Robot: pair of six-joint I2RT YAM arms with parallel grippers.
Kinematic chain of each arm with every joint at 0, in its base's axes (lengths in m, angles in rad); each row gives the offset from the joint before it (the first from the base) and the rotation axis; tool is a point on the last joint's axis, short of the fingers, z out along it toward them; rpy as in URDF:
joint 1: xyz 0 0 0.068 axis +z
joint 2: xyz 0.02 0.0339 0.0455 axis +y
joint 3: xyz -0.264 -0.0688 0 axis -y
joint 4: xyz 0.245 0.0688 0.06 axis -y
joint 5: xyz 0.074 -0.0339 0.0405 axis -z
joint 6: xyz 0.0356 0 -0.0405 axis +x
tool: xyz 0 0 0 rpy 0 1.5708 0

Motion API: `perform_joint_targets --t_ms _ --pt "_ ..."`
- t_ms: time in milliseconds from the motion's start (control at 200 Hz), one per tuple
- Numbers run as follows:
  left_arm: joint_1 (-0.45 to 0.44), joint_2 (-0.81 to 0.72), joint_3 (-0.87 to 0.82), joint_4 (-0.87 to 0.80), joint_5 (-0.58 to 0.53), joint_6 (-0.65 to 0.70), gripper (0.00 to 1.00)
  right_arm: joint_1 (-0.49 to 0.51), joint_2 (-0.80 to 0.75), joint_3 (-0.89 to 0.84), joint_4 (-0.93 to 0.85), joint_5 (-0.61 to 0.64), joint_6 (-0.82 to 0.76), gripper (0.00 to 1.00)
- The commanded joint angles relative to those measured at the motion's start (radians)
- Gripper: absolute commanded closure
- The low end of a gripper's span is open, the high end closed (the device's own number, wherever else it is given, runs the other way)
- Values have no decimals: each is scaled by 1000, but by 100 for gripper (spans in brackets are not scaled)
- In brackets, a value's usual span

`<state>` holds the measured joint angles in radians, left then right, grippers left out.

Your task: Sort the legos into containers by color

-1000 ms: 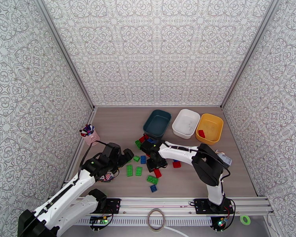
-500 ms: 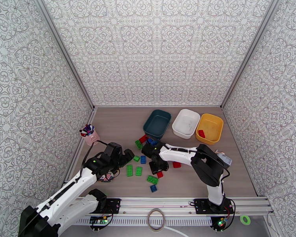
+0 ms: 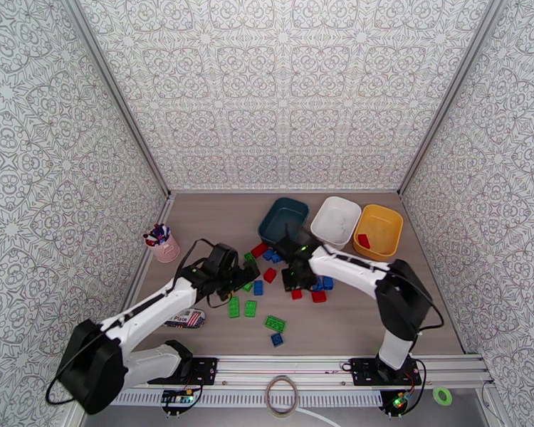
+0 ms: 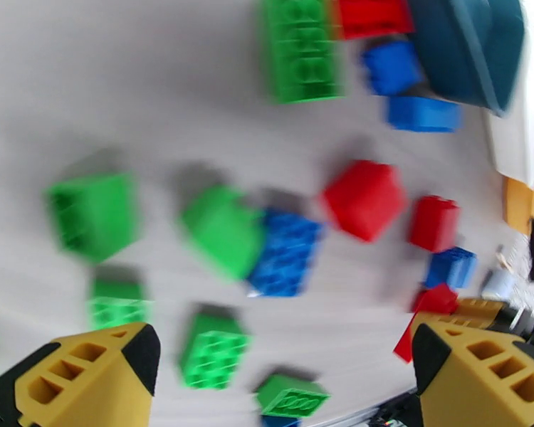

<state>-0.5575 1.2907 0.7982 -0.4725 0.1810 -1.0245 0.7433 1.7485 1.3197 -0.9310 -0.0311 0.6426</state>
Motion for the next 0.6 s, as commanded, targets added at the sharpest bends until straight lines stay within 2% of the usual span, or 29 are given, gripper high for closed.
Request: perform_joint_targets --t_ms 0,335,595 --pt "-32 98 105 103 75 60 1 -101 -64 -12 31 -83 3 78" --pt "-154 477 551 71 209 182 1 -495 -199 -32 70 -216 39 80" --pt "-246 710 918 -85 256 298 1 -801 -219 -45 77 -252 67 80"
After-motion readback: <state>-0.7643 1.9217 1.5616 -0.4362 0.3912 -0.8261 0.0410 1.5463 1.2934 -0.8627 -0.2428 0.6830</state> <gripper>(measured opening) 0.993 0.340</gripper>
